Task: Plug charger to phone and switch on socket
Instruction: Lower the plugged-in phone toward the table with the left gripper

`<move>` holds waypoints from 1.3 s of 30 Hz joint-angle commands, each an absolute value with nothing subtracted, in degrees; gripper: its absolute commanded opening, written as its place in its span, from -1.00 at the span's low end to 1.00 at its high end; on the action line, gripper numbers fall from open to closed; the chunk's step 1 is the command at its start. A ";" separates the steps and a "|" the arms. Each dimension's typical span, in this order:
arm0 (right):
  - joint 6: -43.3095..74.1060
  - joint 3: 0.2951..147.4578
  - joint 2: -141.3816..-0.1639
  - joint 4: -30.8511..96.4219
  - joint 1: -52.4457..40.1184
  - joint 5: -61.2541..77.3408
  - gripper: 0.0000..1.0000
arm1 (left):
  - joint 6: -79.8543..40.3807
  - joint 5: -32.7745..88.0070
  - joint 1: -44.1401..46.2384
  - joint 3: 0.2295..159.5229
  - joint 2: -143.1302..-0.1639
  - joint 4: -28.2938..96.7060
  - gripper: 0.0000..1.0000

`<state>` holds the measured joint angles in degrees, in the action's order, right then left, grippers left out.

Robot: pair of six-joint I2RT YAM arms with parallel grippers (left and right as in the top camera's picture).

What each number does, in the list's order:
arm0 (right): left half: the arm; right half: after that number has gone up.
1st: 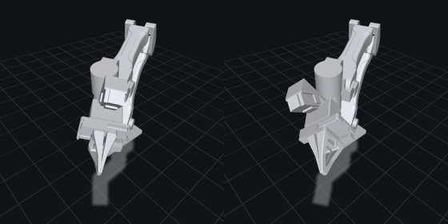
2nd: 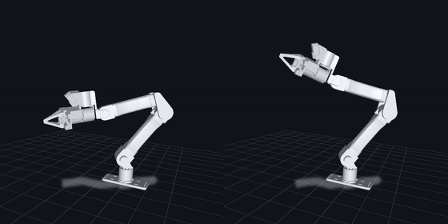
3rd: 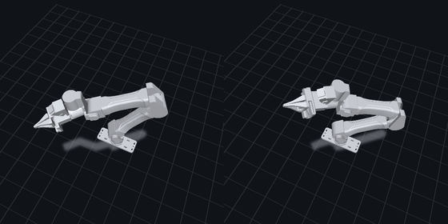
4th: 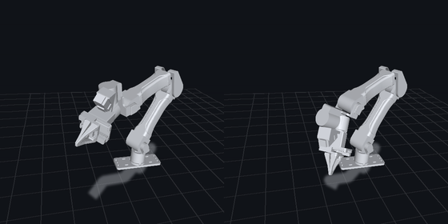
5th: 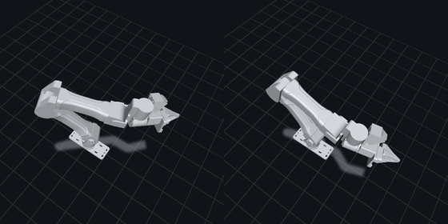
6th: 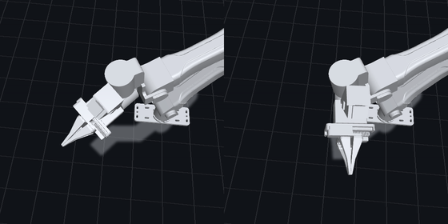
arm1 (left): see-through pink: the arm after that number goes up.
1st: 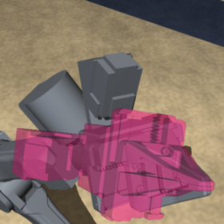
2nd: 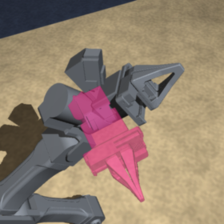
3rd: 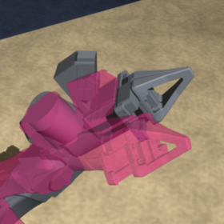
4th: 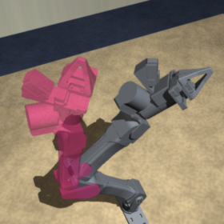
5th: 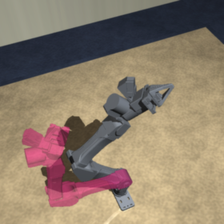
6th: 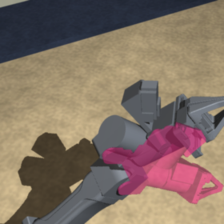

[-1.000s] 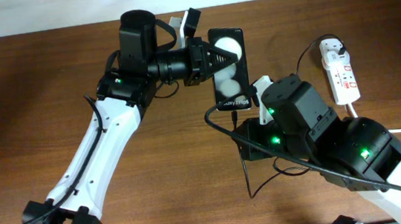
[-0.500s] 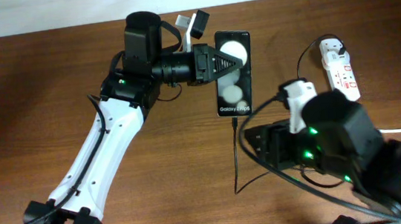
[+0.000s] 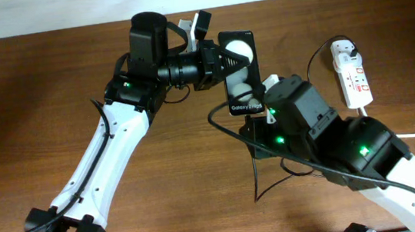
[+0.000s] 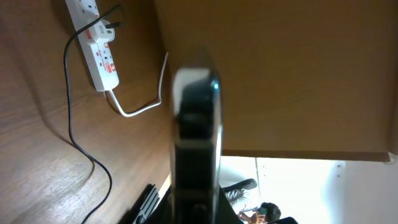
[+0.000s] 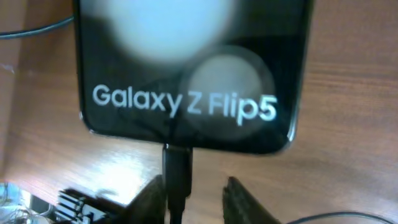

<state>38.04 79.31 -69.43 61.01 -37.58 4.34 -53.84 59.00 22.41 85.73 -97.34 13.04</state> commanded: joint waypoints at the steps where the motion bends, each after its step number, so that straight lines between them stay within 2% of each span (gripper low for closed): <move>1: 38.19 79.05 -69.91 59.57 -37.60 4.27 -0.76 | -54.85 59.05 22.33 86.94 -97.19 12.73 -1.00; 4: 38.17 79.07 -69.91 58.02 -37.60 4.25 -0.92 | -54.83 59.09 22.35 86.94 -97.19 12.78 -1.00; 9: 37.04 79.07 -69.91 54.92 -37.50 3.81 -0.92 | -54.78 59.16 22.35 86.94 -97.19 18.83 -1.00; 15: 36.01 79.07 -69.87 52.45 -37.50 3.84 -0.88 | -53.17 64.64 22.35 86.94 -97.17 19.03 -1.00; 17: 36.05 79.07 -69.69 54.00 -37.50 4.23 -0.55 | -50.52 64.62 22.33 86.94 -97.17 19.03 -1.00; 18: 36.05 79.07 -69.49 55.64 -37.50 5.54 -0.24 | -49.60 63.88 22.33 86.94 -97.17 19.05 -1.00; 21: 36.05 79.07 -68.90 58.76 -37.50 8.36 0.10 | -48.93 59.13 22.33 86.94 -97.17 19.05 -1.00; 24: 36.03 79.07 -68.20 62.57 -37.47 8.36 0.68 | -42.26 48.16 22.33 86.94 -97.17 21.87 -1.00; 25: 36.03 79.07 -68.20 63.83 -37.47 8.32 0.72 | -41.58 44.73 22.33 86.94 -97.17 24.25 -1.00; 27: 36.01 79.07 -68.23 66.43 -37.50 8.10 0.96 | -40.18 37.34 22.33 86.94 -97.19 30.15 -1.00; 30: 36.03 79.07 -68.23 69.14 -37.50 5.28 0.98 | -33.61 31.11 22.33 86.94 -97.19 35.70 -1.00; 34: 36.03 79.07 -68.23 69.73 -37.50 2.74 0.97 | -25.91 29.93 22.33 86.94 -97.19 39.44 -1.00; 39: 36.01 79.07 -68.25 69.73 -37.50 2.48 0.97 | -23.44 29.93 22.33 86.94 -99.48 40.42 -1.00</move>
